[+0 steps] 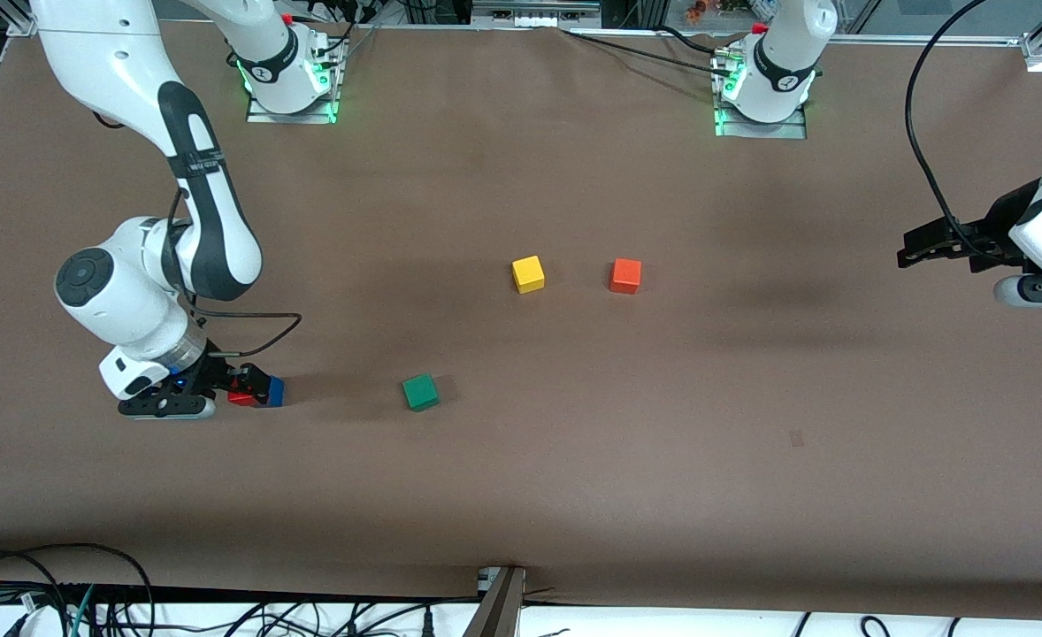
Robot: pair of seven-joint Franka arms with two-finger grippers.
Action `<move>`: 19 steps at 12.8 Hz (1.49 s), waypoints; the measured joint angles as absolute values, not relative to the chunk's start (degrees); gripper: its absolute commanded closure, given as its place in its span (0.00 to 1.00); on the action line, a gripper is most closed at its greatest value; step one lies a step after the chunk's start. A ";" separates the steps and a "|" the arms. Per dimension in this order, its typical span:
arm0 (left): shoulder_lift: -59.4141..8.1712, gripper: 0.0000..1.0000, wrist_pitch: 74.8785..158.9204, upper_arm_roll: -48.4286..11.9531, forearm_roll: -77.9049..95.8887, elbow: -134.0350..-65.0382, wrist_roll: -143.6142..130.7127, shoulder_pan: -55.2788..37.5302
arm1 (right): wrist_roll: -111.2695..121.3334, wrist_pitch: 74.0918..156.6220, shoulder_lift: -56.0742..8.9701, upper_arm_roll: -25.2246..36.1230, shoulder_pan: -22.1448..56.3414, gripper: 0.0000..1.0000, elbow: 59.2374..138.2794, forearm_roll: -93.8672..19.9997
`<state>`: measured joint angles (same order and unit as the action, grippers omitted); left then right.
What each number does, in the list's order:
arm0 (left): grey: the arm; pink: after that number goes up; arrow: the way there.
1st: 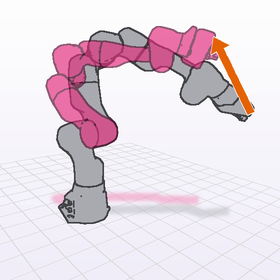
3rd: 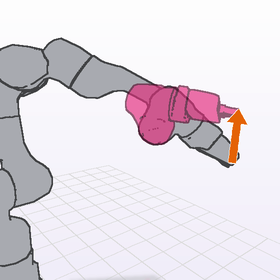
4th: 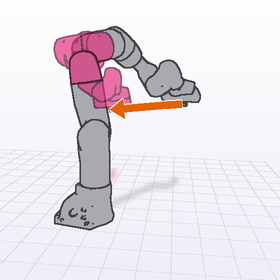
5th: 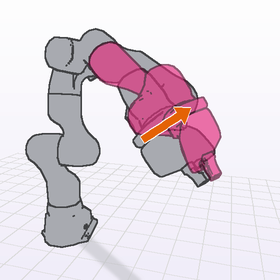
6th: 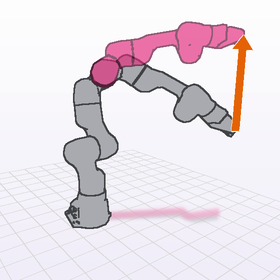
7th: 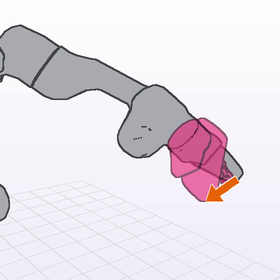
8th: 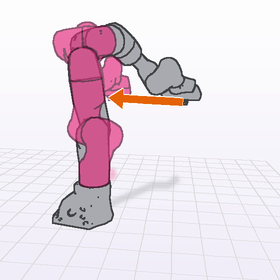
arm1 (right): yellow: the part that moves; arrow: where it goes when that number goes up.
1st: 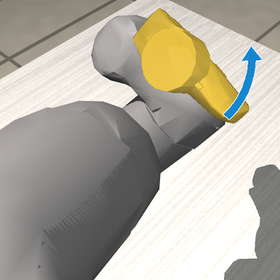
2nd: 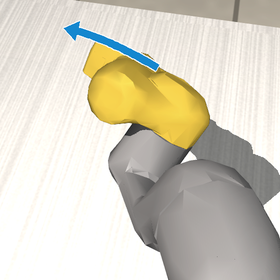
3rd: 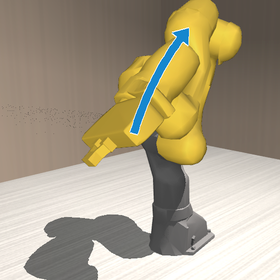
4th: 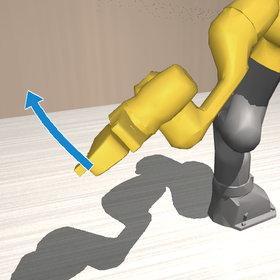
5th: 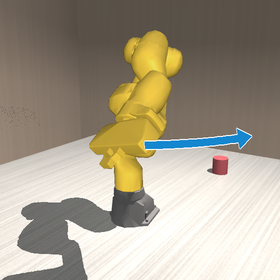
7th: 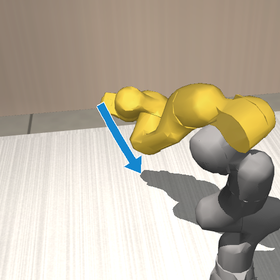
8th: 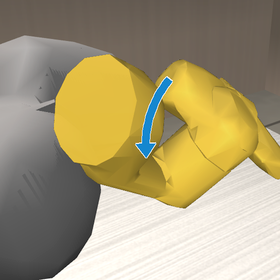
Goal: Pass red block to right arm, stack on blue
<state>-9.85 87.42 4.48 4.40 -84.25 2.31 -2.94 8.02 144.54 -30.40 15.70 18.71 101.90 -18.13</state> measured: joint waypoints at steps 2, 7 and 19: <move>-9.87 0.00 87.42 4.48 4.40 -84.25 2.31 -2.97 | 7.86 133.75 -28.59 16.90 18.70 0.00 96.87 -17.77; -9.95 0.00 87.42 4.48 4.39 -84.23 2.31 -2.99 | 5.57 110.39 -25.22 20.86 18.67 0.00 86.51 -14.82; -10.02 0.00 87.42 4.48 4.39 -84.13 2.31 -3.02 | -8.38 88.86 -1.91 8.77 12.55 0.00 92.35 0.79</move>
